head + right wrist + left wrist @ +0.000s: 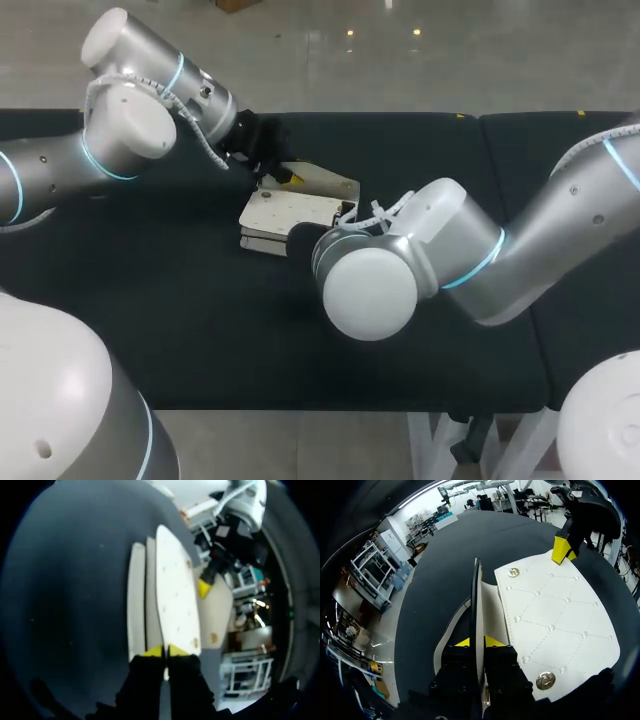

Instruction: Pick up the bag, open it, inspect its contents, close it, and place it on the opposite side

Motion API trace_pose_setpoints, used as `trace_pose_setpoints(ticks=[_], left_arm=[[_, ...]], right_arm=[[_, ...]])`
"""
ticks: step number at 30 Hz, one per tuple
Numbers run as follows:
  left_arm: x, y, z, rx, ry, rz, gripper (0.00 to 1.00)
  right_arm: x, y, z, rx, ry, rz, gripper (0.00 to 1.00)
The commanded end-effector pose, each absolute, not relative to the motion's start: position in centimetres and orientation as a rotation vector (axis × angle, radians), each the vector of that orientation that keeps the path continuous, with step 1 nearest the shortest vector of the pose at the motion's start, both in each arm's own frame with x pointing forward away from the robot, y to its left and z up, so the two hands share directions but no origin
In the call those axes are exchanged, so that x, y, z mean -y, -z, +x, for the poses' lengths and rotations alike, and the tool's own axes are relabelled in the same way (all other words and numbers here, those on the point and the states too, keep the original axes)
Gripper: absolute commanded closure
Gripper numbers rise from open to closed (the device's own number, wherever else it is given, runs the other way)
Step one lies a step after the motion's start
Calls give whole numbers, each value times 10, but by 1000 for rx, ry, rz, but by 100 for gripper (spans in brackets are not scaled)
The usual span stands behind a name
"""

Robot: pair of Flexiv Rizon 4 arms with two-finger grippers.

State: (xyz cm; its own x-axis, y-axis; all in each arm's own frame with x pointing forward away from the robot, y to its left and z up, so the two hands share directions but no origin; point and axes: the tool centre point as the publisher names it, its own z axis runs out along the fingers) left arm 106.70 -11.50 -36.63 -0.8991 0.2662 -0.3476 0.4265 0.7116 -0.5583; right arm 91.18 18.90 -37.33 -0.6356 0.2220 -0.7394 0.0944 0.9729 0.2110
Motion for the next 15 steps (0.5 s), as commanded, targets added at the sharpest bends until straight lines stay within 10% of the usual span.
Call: trace_pose_setpoints(ticks=[1, 2, 3, 4, 15], left_arm=[[114, 367, 1068, -2676, 972, 552, 100], [114, 367, 1068, -2675, 973, 550, 100], [114, 367, 1067, -2674, 974, 549, 100], [114, 366, 1066, -2673, 975, 548, 100], [114, 362, 1066, -2670, 987, 518, 100]], right_arm=[[-189, 374, 911, -2257, -190, 234, 87], [-188, 373, 911, -2261, -191, 252, 62], [-187, 372, 911, -2262, -191, 256, 16], [-186, 370, 910, -2263, -191, 262, 0], [-182, 333, 889, -2248, -140, 317, 0]])
